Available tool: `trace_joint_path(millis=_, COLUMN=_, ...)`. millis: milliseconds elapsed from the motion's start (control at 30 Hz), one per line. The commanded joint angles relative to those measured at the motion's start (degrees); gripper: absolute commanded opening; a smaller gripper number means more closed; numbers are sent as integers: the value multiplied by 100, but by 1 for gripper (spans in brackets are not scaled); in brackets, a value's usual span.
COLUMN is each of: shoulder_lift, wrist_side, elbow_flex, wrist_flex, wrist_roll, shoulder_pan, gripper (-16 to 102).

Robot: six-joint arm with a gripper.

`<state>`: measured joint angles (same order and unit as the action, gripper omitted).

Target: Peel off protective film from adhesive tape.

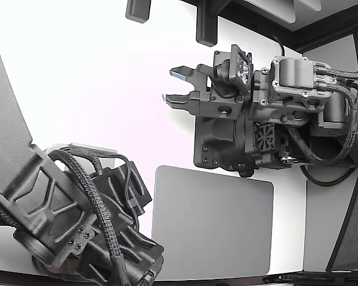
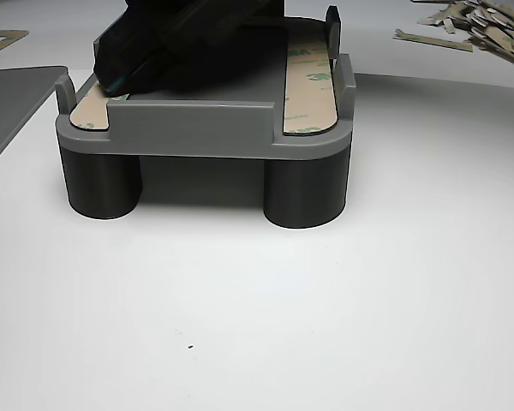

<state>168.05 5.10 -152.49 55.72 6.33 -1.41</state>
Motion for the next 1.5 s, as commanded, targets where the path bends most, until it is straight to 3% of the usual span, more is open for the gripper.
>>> trace_joint_path(millis=0, shoulder_lift=123, wrist_side=-642, elbow_flex=123, wrist_flex=-62, wrist_roll=-132, shoulder_pan=-694, gripper=-11)
trace_joint_path(millis=467, shoulder_lift=123, wrist_side=-756, elbow_flex=193, wrist_flex=-62, wrist_roll=-246, shoulder_pan=-686, gripper=-11)
trace_joint_path(millis=733, shoulder_lift=-202, wrist_side=-817, elbow_flex=932, wrist_flex=-114, wrist_roll=-598, shoulder_pan=-510, gripper=-11)
trace_joint_path(millis=1000, shoulder_lift=-272, wrist_side=-633, elbow_flex=712, wrist_flex=141, wrist_roll=-5080, shoulder_pan=-264, gripper=-11)
trace_joint_path(millis=1200, shoulder_lift=-211, wrist_side=923, elbow_flex=167, wrist_flex=114, wrist_roll=-6627, shoulder_pan=1037, gripper=-11)
trace_joint_path(millis=1467, shoulder_lift=-536, wrist_side=1292, elbow_flex=-62, wrist_flex=-193, wrist_roll=-7752, shoulder_pan=1397, gripper=-11)
